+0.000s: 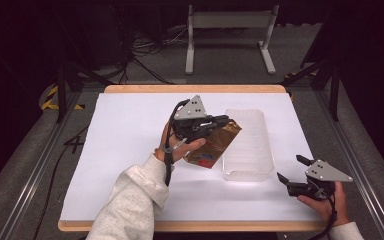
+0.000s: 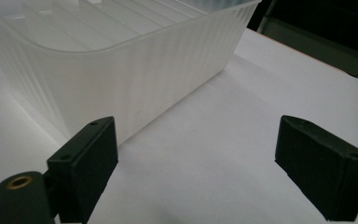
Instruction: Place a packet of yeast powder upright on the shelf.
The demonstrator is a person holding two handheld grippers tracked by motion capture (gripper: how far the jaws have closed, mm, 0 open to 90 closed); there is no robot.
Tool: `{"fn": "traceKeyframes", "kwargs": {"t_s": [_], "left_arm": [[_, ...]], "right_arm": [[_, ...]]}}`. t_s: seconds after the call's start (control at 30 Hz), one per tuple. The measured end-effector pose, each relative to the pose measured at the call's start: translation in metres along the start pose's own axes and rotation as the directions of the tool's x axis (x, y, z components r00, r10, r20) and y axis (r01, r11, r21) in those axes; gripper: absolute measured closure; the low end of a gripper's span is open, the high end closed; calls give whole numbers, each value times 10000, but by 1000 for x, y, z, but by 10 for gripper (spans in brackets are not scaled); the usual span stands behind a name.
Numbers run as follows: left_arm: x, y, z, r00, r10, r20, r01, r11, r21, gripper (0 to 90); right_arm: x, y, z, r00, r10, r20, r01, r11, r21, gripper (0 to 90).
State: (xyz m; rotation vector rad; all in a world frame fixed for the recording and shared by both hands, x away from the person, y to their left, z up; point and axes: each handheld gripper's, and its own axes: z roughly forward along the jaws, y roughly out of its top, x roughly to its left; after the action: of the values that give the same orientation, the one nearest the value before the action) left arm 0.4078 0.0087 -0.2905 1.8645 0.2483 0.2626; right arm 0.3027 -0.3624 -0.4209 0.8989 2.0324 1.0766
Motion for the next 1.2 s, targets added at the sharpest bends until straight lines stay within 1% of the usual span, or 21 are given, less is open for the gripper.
{"fn": "traceKeyframes", "kwargs": {"t_s": [0.03,0.13,0.17,0.23,0.3,0.33,0.4,0.47,0.5,0.57,0.6,0.63,0.67,0.73,0.8,0.83,0.97,1.0,1.03,1.07,1.2], "left_arm": [[0,0,0,10000,0,0,0,10000,0,866],[-1,4,9,9999,53,155,-50,9998,-189,866],[-1,5,12,9999,-3,119,6,9997,-242,866],[0,7,17,9997,-83,239,91,9993,-358,866],[0,10,22,9999,-54,131,59,9992,-400,866],[0,12,24,9998,-90,165,97,9989,-454,866],[0,15,26,10000,3,12,-3,9987,-512,866],[2,20,28,10000,-55,41,58,9981,-612,866],[2,21,29,10000,-86,-37,83,9978,-664,866],[2,24,30,9999,-114,77,119,9970,-766,866],[2,25,30,10000,-72,-36,69,9970,-765,866],[1,26,31,10000,-72,-15,70,9969,-781,866],[0,27,32,9998,-162,90,170,9959,-891,866],[-2,28,34,9999,-106,-121,94,9956,-937,865],[-3,28,39,9997,-256,-18,253,9940,-1062,866],[-5,28,41,9998,-183,-119,170,9945,-1035,866],[-10,27,49,9996,-295,-14,291,9927,-1169,865],[-13,27,56,9993,-352,161,368,9927,-1152,865],[-15,28,59,9994,-321,121,332,9930,-1131,865],[-17,28,61,9987,-407,300,440,9920,-1182,865],[-23,26,70,9981,-476,379,520,9910,-1232,865]], "right_arm": [[0,0,0,10000,0,0,0,10000,0,136],[0,0,0,10000,-28,-4,28,10000,11,136],[0,0,0,10000,-18,-5,18,10000,11,136],[0,0,0,10000,-17,6,17,10000,-9,136],[1,0,-1,10000,-50,45,50,10000,-71,136],[0,0,-1,10000,-59,59,60,9999,-111,136],[0,0,-1,10000,-6,48,6,10000,-95,136],[0,-1,-1,10000,-20,28,20,10000,-51,136],[0,-1,0,10000,-32,14,32,10000,-32,136],[0,-1,0,10000,-21,-10,21,10000,-53,136],[0,-1,-1,10000,-19,-5,19,10000,-54,136],[0,-1,-1,10000,-3,-9,2,10000,-44,136],[0,-1,-1,10000,18,-18,-18,10000,-29,136],[-1,-2,-1,10000,7,-10,-7,10000,1,136],[0,-1,0,10000,-6,-22,6,10000,3,136],[0,-1,0,10000,-17,-18,17,10000,15,136],[0,-1,0,10000,-39,-7,39,10000,16,135],[0,-1,1,10000,-55,-34,55,10000,37,136],[0,-1,1,10000,-68,-37,68,10000,48,136],[0,-1,1,10000,-84,-34,84,9999,59,136],[-1,-2,0,10000,-57,-22,57,10000,25,136]]}}
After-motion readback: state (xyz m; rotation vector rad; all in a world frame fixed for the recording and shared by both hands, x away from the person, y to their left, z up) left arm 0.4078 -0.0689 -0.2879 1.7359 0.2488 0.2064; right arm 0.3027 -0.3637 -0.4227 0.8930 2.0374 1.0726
